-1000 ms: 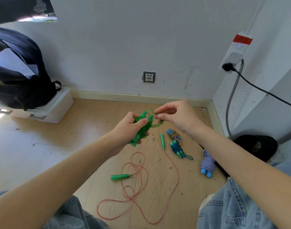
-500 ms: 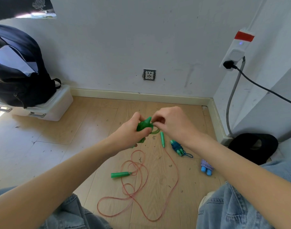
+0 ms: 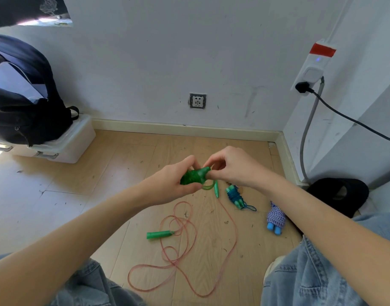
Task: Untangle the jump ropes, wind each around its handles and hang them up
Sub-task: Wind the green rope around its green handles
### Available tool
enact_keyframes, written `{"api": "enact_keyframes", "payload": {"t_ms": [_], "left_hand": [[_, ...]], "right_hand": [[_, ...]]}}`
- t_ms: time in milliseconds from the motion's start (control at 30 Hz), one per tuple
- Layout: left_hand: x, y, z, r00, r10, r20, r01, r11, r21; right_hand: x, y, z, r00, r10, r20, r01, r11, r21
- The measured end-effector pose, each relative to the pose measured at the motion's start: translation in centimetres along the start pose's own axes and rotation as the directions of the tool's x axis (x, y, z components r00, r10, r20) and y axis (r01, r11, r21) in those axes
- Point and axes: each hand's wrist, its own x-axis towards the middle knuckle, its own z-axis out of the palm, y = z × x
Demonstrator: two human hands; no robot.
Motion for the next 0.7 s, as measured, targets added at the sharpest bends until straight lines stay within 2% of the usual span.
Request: {"api": "enact_keyframes", "payload": {"t_ms": [67, 133, 267, 367, 467, 533, 700], "left_hand": [[0.1, -0.1, -0.4, 0.999, 0.032, 0.017, -0.032, 0.999, 0.015], [0.2, -0.2, -0.7, 0.996, 0.085, 0.009, -0.086, 0.99, 0.111], [0.0, -0.4, -0.7, 0.975, 0.217, -0.05, -0.187, 0.92, 0.345], [-0.1, -0.7, -0.2, 0.958, 0.287, -0.023, -0.245, 0.855, 0.457], [0.1, -0.8, 0.8, 0.946, 0.324, -0.007, -0.284, 0.837, 0.468], [0.4, -0.8, 1.2, 0.947, 0.321, -0.023, -0.272, 0.836, 0.476], [0.9, -0.5, 1.1, 0.976, 0.13, -0.174, -0.087, 0.967, 0.238]], "right_hand": [[-0.1, 0.4, -0.4, 0.997, 0.071, 0.039, -0.077, 0.983, 0.164], [-0.3, 0.7, -0.9, 0.981, 0.137, 0.134, -0.179, 0.907, 0.382], [-0.3, 1.3, -1.4, 0.943, 0.167, 0.287, -0.321, 0.674, 0.665], [0.0, 1.4, -1.5, 0.922, 0.242, 0.303, -0.386, 0.49, 0.782], [0.3, 1.8, -1.3, 0.891, 0.364, 0.273, -0.407, 0.37, 0.835], [0.4, 2.1, -1.2, 0.874, 0.386, 0.296, -0.427, 0.316, 0.847], [0.6, 1.7, -1.7, 0.9, 0.27, 0.342, -0.403, 0.217, 0.889]]}}
